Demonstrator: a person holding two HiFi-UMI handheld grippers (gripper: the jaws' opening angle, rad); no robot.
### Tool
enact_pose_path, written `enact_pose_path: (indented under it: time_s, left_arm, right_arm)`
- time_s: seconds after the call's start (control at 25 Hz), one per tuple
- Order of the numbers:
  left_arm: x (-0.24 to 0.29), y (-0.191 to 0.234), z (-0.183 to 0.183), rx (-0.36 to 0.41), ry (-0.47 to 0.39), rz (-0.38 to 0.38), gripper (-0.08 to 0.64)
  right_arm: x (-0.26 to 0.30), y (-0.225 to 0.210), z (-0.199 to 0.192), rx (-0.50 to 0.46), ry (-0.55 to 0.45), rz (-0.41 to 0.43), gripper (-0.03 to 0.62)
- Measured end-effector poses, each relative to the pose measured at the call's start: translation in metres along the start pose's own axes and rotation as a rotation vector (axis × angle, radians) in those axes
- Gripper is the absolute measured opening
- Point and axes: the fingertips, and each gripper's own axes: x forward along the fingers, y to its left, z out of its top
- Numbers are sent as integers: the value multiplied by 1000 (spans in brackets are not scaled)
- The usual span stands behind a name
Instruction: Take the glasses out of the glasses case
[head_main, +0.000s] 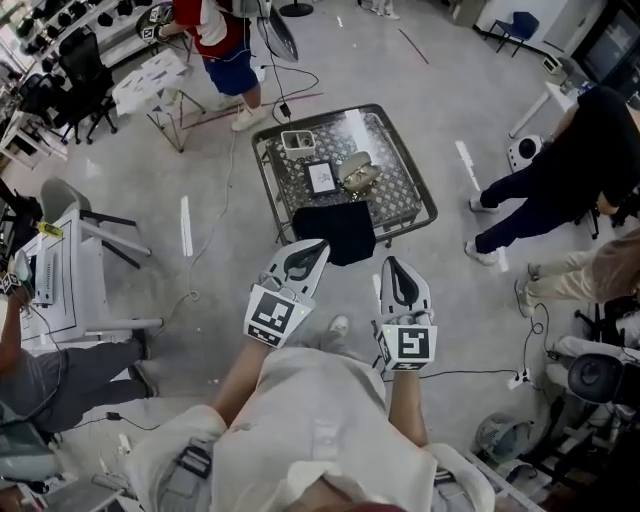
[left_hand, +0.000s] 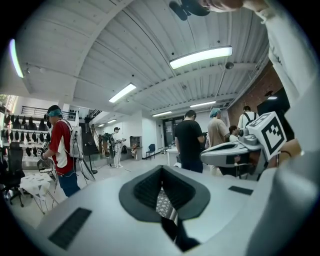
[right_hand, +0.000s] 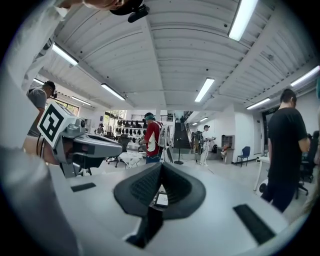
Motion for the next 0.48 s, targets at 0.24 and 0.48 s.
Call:
enact_pose_path:
  time_s: [0.24,0.48]
  left_arm:
    - [34,-7,6,9,14,42,12]
    - [55,-12,4,12,46,76,12]
  right_arm:
    - [15,-34,-1,8,-16,51,6]
    - [27,-59,-10,43,-15,86,6]
